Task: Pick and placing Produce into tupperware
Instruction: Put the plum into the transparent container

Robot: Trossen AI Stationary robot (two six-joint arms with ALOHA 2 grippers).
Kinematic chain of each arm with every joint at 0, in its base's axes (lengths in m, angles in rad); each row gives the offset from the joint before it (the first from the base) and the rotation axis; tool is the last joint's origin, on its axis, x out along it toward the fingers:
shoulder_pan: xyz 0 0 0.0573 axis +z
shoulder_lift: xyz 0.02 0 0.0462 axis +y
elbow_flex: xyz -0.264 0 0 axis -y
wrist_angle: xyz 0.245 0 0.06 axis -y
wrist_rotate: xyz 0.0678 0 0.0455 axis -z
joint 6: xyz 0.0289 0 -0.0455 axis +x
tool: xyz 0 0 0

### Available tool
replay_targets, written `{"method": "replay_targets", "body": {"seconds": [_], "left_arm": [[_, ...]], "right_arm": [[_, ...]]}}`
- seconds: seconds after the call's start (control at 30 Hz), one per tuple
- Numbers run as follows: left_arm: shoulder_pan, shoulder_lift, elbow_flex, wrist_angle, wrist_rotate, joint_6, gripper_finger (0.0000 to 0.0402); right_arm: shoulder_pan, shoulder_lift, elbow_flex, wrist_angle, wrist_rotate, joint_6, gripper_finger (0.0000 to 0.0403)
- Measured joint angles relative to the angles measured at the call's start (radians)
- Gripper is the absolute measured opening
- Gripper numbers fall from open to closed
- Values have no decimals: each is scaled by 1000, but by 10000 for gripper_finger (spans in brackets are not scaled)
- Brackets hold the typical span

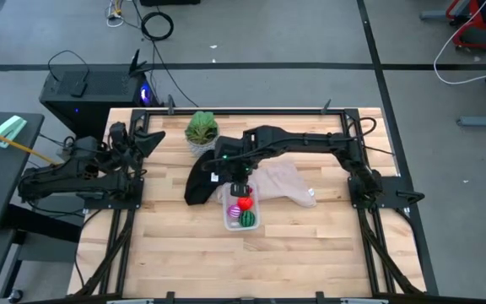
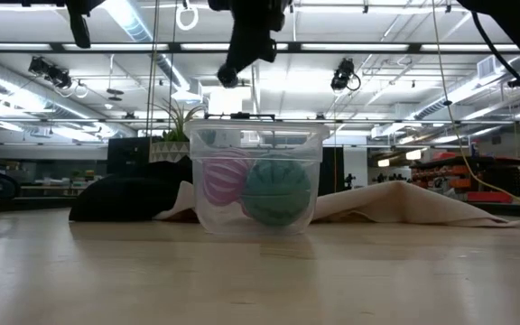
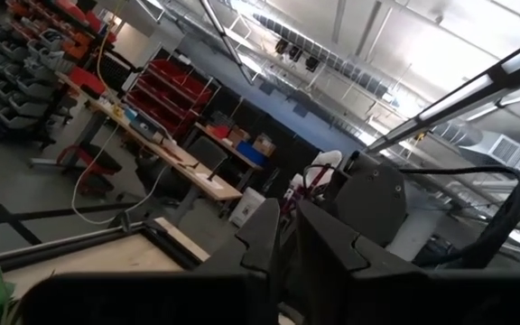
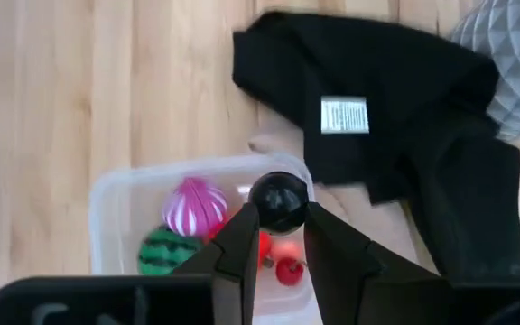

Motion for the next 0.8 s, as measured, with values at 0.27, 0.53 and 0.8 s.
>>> {"method": "replay_targets", "body": {"seconds": [0.27,0.53,0.8], "left_arm": [[0,0,0,-22,0,1,48],[0,0,0,-31,-8,24,44],[0,0,0,-38,-9,25,48]], "right_arm": [[11,79,-2,-116,9,-6,89],[34,119,-2,-127,5,-57,88],[41,119,-2,-82,9,-99,87]]}}
